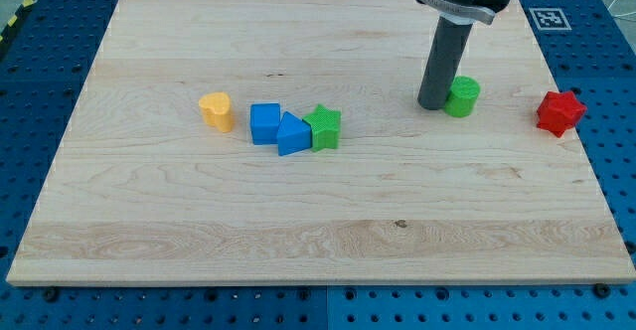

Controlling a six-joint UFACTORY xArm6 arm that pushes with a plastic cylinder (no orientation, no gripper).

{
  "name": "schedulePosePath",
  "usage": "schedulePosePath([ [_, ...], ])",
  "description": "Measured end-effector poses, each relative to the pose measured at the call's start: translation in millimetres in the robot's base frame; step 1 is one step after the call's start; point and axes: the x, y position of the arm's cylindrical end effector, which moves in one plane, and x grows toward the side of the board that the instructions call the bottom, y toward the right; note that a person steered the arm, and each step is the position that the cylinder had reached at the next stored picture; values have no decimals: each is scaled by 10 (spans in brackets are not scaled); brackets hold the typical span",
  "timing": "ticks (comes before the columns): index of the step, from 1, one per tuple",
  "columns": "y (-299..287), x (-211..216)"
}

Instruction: Move the green circle to the red star

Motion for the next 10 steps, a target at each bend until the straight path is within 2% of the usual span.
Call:
schedulePosePath([
  [2,287,0],
  [4,287,-237],
  [5,289,-219],
  [7,658,-129],
  [10,706,42],
])
